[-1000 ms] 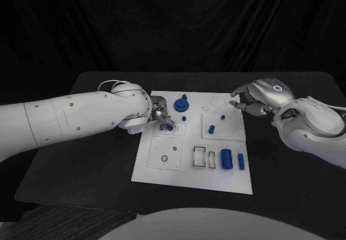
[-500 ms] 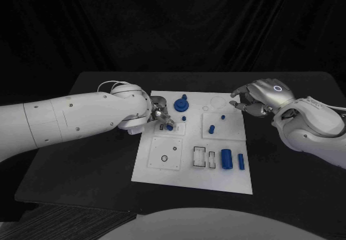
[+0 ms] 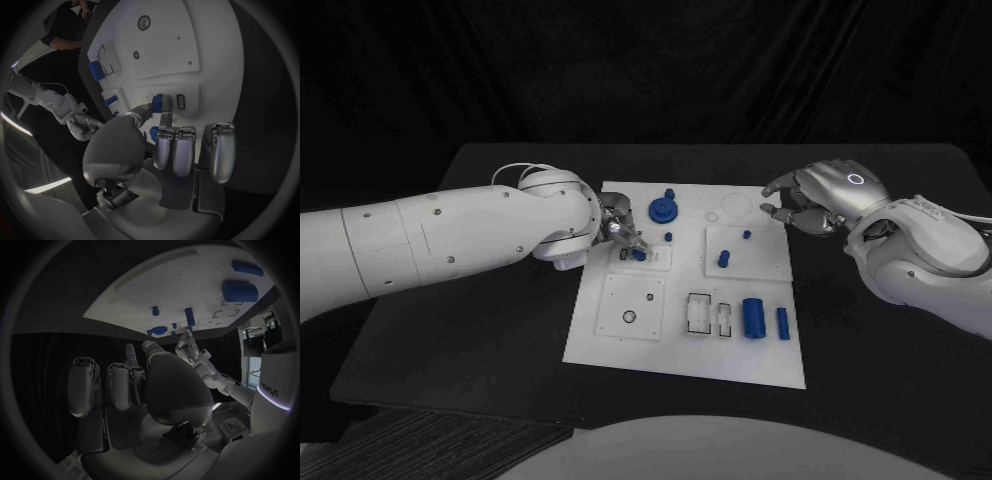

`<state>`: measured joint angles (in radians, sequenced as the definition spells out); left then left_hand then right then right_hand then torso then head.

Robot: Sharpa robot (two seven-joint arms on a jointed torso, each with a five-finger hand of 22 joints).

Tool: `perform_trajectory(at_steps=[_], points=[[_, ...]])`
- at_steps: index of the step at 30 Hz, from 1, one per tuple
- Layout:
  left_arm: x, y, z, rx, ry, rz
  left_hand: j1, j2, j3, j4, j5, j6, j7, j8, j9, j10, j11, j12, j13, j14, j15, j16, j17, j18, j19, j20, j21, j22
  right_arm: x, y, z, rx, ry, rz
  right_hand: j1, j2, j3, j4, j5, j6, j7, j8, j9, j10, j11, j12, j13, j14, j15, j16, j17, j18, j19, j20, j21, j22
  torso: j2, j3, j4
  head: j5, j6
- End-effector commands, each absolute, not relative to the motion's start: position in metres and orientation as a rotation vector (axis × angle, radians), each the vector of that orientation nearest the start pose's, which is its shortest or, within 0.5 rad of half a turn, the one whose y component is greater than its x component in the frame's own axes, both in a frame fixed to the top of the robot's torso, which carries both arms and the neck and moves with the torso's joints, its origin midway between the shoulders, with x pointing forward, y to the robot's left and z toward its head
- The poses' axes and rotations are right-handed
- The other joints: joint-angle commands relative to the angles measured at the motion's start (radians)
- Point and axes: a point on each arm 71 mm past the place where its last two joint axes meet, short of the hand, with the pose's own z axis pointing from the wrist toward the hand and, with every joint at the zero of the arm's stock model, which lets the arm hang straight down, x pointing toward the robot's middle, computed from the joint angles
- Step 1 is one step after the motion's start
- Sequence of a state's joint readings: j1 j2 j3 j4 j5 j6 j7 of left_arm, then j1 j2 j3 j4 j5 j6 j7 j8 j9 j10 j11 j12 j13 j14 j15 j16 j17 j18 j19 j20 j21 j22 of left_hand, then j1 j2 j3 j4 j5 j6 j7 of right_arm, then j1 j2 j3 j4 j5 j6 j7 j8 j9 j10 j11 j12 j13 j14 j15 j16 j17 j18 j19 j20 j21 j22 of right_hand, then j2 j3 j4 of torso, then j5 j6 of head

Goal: Assemble the parts on the task board

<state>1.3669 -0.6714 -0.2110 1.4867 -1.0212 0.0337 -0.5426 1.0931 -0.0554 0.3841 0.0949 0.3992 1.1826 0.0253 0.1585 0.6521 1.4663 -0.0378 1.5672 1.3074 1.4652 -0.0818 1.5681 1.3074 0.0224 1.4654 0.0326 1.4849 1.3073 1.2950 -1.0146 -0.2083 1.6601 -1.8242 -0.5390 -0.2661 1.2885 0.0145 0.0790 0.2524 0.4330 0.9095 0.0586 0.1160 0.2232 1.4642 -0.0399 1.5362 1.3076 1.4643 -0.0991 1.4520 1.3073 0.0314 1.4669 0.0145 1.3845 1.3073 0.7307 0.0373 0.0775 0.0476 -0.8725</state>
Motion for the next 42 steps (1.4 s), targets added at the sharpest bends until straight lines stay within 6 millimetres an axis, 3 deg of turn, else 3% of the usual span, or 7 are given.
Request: perform_trajectory(at_steps=[1, 12, 17, 27, 31, 36, 42], points=[[0.4886, 0.1512, -0.2045, -0.109, 2.242, -0.441, 0.002, 0.003, 0.017, -0.02, 0.011, -0.001, -0.003, 0.0, 0.002, 0.105, -0.007, 0.004, 0.263, 0.106, -0.007, 0.003, 0.263, 0.005, 0.028, -0.007, 0.0, 0.199, 0.451, -0.2489, -0.174, -0.334, 1.423, 0.348, 0.006, 0.0, 0.006, 0.0, 0.004, 0.007, 0.001, -0.006, -0.001, 0.081, 0.003, -0.004, 0.22, 0.069, 0.002, -0.002, 0.058, 0.012, 0.034, 0.0, -0.006, 0.206, 0.0, -0.0011, 0.0007, 0.001, 0.0], [0.4888, 0.1568, -0.2036, -0.127, 2.227, -0.444, -0.001, 0.001, 0.017, -0.021, 0.019, -0.001, -0.002, -0.001, 0.004, 0.105, -0.007, 0.004, 0.263, 0.106, -0.008, 0.003, 0.263, 0.006, 0.027, -0.007, -0.002, 0.198, 0.451, -0.2499, -0.1749, -0.332, 1.426, 0.344, 0.007, 0.0, 0.007, 0.0, 0.004, 0.006, 0.001, -0.007, -0.002, 0.08, 0.003, -0.005, 0.218, 0.069, 0.002, -0.003, 0.057, 0.012, 0.034, 0.0, -0.007, 0.206, 0.0, -0.0012, 0.0018, 0.002, 0.0], [0.4892, 0.1586, -0.203, -0.137, 2.214, -0.45, -0.004, 0.001, 0.016, -0.019, 0.019, -0.001, -0.001, -0.001, 0.004, 0.105, -0.006, 0.004, 0.263, 0.106, -0.008, 0.003, 0.263, 0.006, 0.028, -0.007, -0.001, 0.198, 0.4509, -0.2501, -0.1752, -0.332, 1.426, 0.344, 0.007, 0.0, 0.007, 0.0, 0.004, 0.006, 0.001, -0.007, -0.002, 0.08, 0.003, -0.005, 0.218, 0.069, 0.002, -0.003, 0.057, 0.012, 0.034, 0.0, -0.007, 0.206, -0.001, 0.0007, 0.0005, 0.0, 0.0], [0.489, 0.1565, -0.204, -0.124, 2.227, -0.45, -0.007, 0.001, 0.015, -0.017, 0.018, -0.001, -0.001, -0.001, 0.005, 0.105, -0.006, 0.004, 0.263, 0.106, -0.007, 0.003, 0.263, 0.006, 0.026, -0.007, -0.003, 0.197, 0.4506, -0.2506, -0.1758, -0.33, 1.429, 0.342, 0.008, 0.0, 0.008, -0.001, 0.005, 0.006, 0.001, -0.007, -0.002, 0.079, 0.003, -0.005, 0.218, 0.069, 0.002, -0.003, 0.057, 0.012, 0.034, 0.0, -0.007, 0.206, -0.002, 0.0007, -0.0009, 0.003, 0.0], [0.4889, 0.1555, -0.2044, -0.119, 2.23, -0.452, -0.009, 0.001, 0.015, -0.016, 0.017, -0.001, -0.001, -0.002, 0.005, 0.105, -0.006, 0.004, 0.263, 0.106, -0.007, 0.003, 0.263, 0.006, 0.026, -0.007, -0.003, 0.197, 0.4506, -0.2501, -0.1758, -0.33, 1.429, 0.343, 0.008, 0.0, 0.008, -0.001, 0.005, 0.006, 0.001, -0.007, -0.002, 0.079, 0.003, -0.005, 0.218, 0.069, 0.002, -0.003, 0.057, 0.012, 0.034, 0.0, -0.007, 0.206, -0.001, -0.001, 0.0, 0.004, 0.0], [0.4884, 0.153, -0.2047, -0.113, 2.234, -0.453, -0.009, 0.002, 0.015, -0.015, 0.017, -0.001, -0.001, -0.002, 0.005, 0.105, -0.006, 0.004, 0.263, 0.106, -0.007, 0.003, 0.263, 0.006, 0.025, -0.007, -0.004, 0.197, 0.4504, -0.2503, -0.1758, -0.329, 1.43, 0.342, 0.008, 0.0, 0.008, -0.001, 0.005, 0.006, 0.001, -0.007, -0.002, 0.079, 0.003, -0.005, 0.218, 0.069, 0.002, -0.003, 0.057, 0.012, 0.034, 0.0, -0.007, 0.206, -0.001, 0.0014, -0.0012, 0.002, 0.0], [0.4883, 0.1506, -0.2052, -0.104, 2.24, -0.454, -0.009, 0.002, 0.015, -0.015, 0.017, -0.001, -0.001, -0.002, 0.005, 0.105, -0.006, 0.004, 0.263, 0.106, -0.007, 0.003, 0.263, 0.007, 0.025, -0.007, -0.004, 0.196, 0.4502, -0.2506, -0.1758, -0.328, 1.431, 0.341, 0.008, 0.0, 0.008, -0.001, 0.005, 0.006, 0.001, -0.007, -0.002, 0.079, 0.003, -0.005, 0.218, 0.069, 0.002, -0.003, 0.057, 0.012, 0.034, 0.0, -0.007, 0.206, 0.0, 0.0007, 0.0006, 0.001, 0.0]])
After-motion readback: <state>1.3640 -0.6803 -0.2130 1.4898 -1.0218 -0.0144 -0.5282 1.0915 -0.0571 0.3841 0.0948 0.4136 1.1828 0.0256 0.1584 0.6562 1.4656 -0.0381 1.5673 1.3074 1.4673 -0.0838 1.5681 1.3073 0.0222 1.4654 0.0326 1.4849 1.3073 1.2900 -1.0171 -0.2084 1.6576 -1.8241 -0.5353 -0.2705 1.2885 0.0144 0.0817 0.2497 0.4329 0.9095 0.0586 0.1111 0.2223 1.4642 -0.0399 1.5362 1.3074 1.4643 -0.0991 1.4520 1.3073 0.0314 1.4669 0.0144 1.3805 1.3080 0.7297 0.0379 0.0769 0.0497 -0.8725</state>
